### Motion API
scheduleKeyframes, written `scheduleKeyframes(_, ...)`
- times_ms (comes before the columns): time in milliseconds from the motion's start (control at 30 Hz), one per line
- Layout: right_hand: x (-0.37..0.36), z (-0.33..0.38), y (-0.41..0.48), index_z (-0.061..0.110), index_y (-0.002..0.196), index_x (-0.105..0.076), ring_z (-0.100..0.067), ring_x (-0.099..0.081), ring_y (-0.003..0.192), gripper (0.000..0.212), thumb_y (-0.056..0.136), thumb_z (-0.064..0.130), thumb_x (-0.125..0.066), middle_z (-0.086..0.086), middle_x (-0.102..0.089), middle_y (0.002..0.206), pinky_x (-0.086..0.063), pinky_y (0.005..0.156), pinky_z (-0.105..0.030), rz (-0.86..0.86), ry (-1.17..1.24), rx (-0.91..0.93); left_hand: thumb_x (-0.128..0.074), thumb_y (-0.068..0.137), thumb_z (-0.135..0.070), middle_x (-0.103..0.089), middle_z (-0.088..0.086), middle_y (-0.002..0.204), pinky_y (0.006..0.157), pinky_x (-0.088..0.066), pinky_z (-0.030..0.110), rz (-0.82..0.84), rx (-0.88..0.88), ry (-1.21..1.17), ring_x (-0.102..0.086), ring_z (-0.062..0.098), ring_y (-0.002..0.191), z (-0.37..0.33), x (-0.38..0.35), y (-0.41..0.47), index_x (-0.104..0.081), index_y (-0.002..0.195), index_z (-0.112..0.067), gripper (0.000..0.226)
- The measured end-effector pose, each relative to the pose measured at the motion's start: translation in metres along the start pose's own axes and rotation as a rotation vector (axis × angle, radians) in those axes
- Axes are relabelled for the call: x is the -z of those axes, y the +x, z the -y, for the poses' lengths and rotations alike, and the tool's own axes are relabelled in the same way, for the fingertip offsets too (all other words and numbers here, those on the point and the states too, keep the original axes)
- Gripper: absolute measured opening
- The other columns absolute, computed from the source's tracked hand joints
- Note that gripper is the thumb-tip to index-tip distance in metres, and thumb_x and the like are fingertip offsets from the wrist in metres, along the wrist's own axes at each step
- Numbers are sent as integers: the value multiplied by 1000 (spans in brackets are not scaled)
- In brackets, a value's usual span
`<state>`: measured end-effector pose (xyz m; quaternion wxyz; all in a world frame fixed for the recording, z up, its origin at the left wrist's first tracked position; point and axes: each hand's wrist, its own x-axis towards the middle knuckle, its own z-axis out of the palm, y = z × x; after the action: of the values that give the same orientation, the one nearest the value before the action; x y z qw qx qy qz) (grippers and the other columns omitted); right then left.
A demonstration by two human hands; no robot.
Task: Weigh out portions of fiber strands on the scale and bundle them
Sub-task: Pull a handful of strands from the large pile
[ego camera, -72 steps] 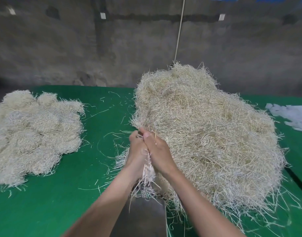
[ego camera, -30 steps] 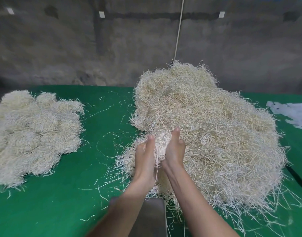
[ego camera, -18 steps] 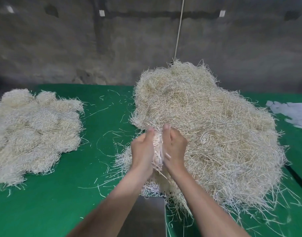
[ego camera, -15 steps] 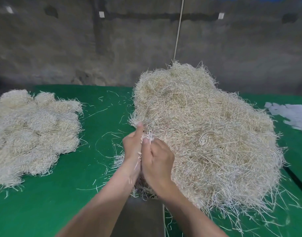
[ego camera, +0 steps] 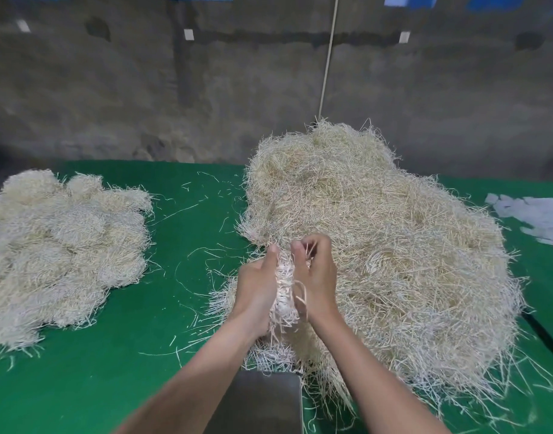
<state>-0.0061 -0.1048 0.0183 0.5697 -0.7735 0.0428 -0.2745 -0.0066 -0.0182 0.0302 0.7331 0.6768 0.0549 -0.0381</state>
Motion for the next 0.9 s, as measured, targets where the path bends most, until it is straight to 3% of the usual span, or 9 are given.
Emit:
scheduleKeyframes(67, -1, 6, -8, 35, 138, -33, 10, -40, 117, 58, 88, 65, -31, 24, -41, 134, -36, 96, -19, 218, 137, -65, -49, 90, -48, -49, -16, 62, 62, -38, 22, 6, -261, 184, -47, 8, 60, 0, 2, 7, -52, 71, -18, 36)
scheduleKeyframes(133, -10, 10, -24, 53, 137, -23, 28, -33, 110, 63, 80, 79, -28, 51, -33, 120, -38, 89, -6, 332, 150, -56, -54, 92, -38, -53, -8, 75, 58, -40, 11, -94, -413, 235, -50, 2, 63, -2, 0, 15, -51, 84, -18, 22)
scheduleKeyframes(200, -16, 9, -37, 49, 124, -45, 25, -47, 95, 50, 80, 73, -42, 45, -49, 105, -44, 73, -3, 227, -20, 13, -58, 91, -34, -53, -4, 83, 60, -40, 5, -249, -415, 79, -52, 5, 72, -6, -3, 21, -49, 96, -13, 23)
scheduleKeyframes(300, -8, 5, -20, 28, 97, -59, 2, -60, 56, 25, 92, 48, -45, 7, -64, 71, -46, 48, -14, -61, 219, -224, -45, 91, -53, -57, 2, 115, 82, -41, 15, -213, -212, -91, -54, 14, 102, 2, 2, 17, -52, 117, -8, 52)
scheduleKeyframes(400, 5, 8, 6, 19, 105, -54, -13, -50, 56, 31, 97, 44, -38, 2, -50, 65, -43, 52, -26, -147, 224, -281, -37, 70, -80, -43, 1, 143, 106, -35, 44, 163, 167, -182, -44, 20, 129, 13, -2, -10, -38, 141, -26, 90)
scheduleKeyframes(500, -10, -3, -22, 26, 97, -48, -9, -47, 77, 22, 99, 41, -31, 9, -51, 87, -42, 70, -27, -51, -190, 117, -47, 81, -66, -68, 13, 103, 80, -55, 36, 74, 138, -272, -68, 22, 93, -2, -9, 0, -56, 122, -11, 68)
scheduleKeyframes(600, -22, -5, -45, 34, 80, -36, 2, -43, 69, 24, 96, 48, -26, 16, -43, 77, -35, 59, -15, 27, -292, 212, -50, 94, -41, -56, -3, 68, 51, -45, 22, -167, 149, -297, -58, 13, 55, -12, -6, 17, -60, 95, -14, 29)
scheduleKeyframes(733, 1, -5, -1, 24, 63, -42, -1, -43, 48, 37, 99, 16, -43, 9, -45, 60, -37, 49, -17, -69, 44, -56, -45, 96, -42, -66, 7, 86, 70, -55, 34, 8, 161, -192, -67, 18, 77, 9, -19, -2, -60, 104, -14, 33)
scheduleKeyframes(900, -23, -3, -30, 35, 61, -33, -6, -34, 37, 37, 97, 29, -36, 13, -33, 47, -26, 36, -16, -116, -224, 194, -43, 98, -31, -53, 0, 75, 43, -37, 14, -133, 8, -277, -51, 3, 55, -8, -12, 14, -59, 91, -9, 28)
